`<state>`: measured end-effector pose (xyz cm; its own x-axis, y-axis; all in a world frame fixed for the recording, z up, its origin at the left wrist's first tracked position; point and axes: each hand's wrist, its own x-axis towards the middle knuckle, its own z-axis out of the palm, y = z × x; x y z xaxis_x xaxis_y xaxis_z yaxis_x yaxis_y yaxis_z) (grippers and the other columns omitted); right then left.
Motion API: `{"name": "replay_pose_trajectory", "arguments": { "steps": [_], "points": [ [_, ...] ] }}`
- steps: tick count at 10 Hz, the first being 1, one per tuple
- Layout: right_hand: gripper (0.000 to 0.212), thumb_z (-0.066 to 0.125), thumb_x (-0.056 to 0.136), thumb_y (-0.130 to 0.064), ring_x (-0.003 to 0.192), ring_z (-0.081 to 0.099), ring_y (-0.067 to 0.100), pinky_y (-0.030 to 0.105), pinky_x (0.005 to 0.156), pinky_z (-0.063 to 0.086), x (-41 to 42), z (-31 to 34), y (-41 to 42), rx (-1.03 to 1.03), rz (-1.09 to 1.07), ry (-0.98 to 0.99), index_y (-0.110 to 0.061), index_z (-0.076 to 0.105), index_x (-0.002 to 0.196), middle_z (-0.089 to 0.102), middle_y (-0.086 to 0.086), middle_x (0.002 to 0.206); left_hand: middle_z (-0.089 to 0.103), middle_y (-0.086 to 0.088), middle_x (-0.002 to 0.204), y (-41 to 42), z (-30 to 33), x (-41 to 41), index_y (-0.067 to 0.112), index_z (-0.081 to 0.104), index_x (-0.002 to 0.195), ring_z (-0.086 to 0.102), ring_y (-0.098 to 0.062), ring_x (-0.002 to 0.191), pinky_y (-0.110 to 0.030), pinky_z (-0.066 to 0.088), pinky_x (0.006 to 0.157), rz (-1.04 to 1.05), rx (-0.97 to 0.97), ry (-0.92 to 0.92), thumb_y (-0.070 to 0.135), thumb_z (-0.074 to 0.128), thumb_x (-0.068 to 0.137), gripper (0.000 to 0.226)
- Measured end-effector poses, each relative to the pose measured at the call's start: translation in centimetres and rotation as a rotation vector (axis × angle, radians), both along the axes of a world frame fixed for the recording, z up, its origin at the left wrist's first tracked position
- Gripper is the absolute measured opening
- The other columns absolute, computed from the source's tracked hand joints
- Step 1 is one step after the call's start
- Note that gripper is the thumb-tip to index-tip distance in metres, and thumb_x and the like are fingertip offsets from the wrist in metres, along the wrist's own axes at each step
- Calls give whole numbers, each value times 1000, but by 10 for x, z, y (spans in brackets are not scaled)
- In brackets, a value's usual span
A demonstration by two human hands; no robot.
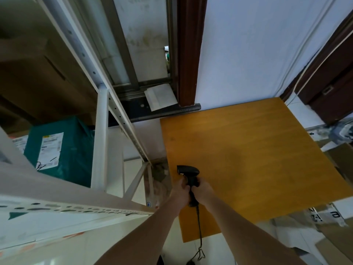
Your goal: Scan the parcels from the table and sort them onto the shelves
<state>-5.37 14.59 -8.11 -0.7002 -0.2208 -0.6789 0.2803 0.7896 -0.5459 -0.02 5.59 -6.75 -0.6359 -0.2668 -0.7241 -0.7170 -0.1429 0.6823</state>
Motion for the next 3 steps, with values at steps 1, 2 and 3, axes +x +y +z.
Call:
{"name": "replay_pose_trajectory", "arguments": {
  "steps": [1, 2, 3],
  "points": [
    [38, 44, 100, -13, 78, 62, 22, 29, 57, 46, 2, 1, 4, -35, 8, -20, -22, 52, 136, 67, 8, 105, 57, -11, 140, -3, 7, 2, 30, 47, 140, 55, -35, 128, -51, 43, 116, 7, 9, 10, 3, 40, 111, 40],
    [41, 44, 100, -13, 69, 58, 20, 28, 54, 44, 4, 12, 5, -17, 48, -4, -23, 49, 140, 68, 9, 98, 55, -7, 137, -10, 9, 3, 29, 47, 150, 56, -27, 116, -49, 50, 111, -13, -49, -6, 15, 44, 112, 41],
    [42, 43, 103, -17, 55, 47, 15, 23, 45, 35, 6, 27, 7, 5, 85, 20, -19, 42, 145, 59, 4, 81, 59, -8, 141, -16, 4, 9, 31, 47, 152, 59, -27, 121, -50, 51, 110, -5, -50, -26, 26, 48, 110, 42]
  ]
}}
